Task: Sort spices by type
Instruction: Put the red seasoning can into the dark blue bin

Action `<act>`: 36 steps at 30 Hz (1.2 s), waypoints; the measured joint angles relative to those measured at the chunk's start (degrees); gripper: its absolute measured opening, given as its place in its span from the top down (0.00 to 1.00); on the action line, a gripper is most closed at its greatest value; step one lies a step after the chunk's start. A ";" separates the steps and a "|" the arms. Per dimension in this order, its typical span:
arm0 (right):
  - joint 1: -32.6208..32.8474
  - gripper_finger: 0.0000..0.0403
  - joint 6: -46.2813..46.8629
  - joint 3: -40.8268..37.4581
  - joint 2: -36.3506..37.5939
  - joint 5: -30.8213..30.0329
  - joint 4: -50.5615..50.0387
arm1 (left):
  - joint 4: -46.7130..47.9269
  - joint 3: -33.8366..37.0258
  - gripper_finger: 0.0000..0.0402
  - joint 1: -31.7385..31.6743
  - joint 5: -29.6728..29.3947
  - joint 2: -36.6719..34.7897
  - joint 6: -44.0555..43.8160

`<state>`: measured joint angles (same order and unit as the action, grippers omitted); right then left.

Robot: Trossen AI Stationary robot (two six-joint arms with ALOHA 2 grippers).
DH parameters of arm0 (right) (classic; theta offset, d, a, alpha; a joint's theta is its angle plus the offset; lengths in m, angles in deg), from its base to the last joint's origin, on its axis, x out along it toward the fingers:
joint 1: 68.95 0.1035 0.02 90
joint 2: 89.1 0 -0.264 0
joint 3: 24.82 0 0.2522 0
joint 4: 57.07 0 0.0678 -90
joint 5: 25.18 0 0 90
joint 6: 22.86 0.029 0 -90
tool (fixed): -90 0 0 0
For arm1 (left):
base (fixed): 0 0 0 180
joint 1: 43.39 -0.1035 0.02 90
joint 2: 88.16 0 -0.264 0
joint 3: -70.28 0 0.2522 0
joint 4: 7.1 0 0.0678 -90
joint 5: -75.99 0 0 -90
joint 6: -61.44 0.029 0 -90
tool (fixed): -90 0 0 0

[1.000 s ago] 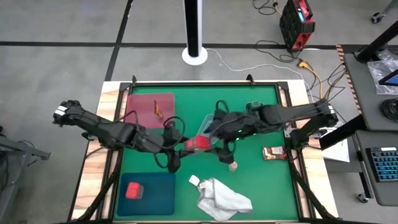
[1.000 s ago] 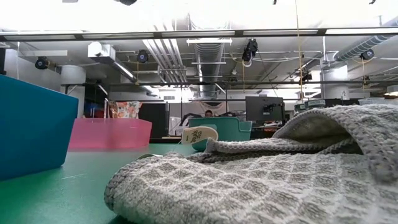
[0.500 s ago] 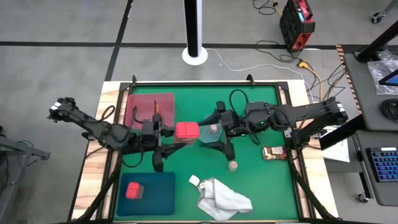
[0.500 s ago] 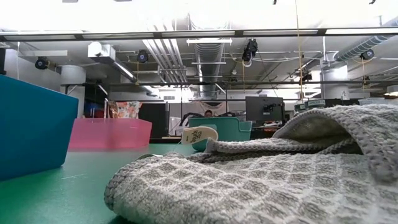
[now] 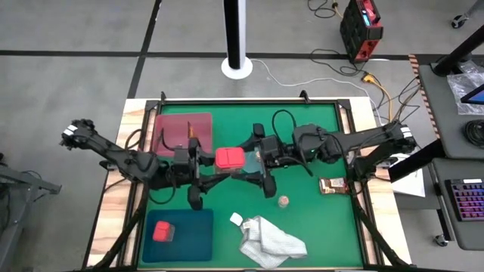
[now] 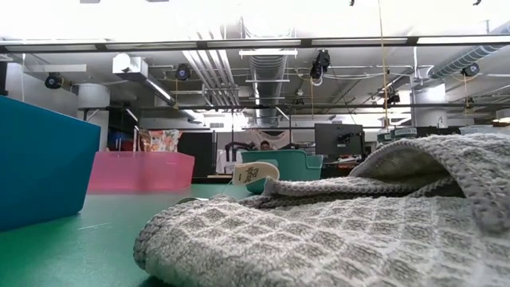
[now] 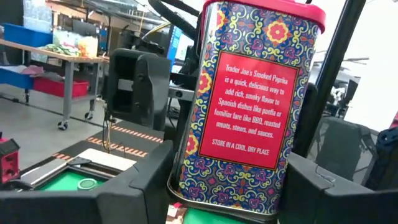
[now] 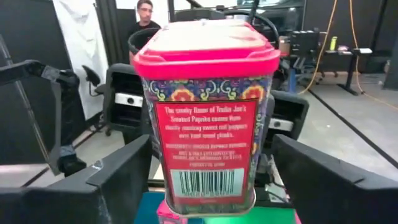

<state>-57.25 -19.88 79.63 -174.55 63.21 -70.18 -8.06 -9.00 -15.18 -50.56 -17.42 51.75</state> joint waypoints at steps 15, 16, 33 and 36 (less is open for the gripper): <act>-0.52 0.59 -2.67 -0.01 1.41 0.59 -5.00 | -0.14 -0.37 0.38 0.17 0.03 0.88 -1.24; -0.65 0.59 -2.79 -0.09 2.14 0.50 -7.40 | 0.71 -0.37 0.33 0.28 0.21 0.29 -2.31; -0.89 0.59 3.94 0.63 2.49 0.05 -40.59 | 44.16 -21.71 0.24 -1.05 0.40 4.57 -11.38; -1.00 0.59 3.60 0.63 2.45 0.11 -40.51 | 48.61 -25.93 0.24 -2.22 2.11 7.75 -12.22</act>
<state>-58.25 -16.29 80.27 -172.10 63.33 -110.69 40.55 -34.93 -17.40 -48.45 -9.66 39.54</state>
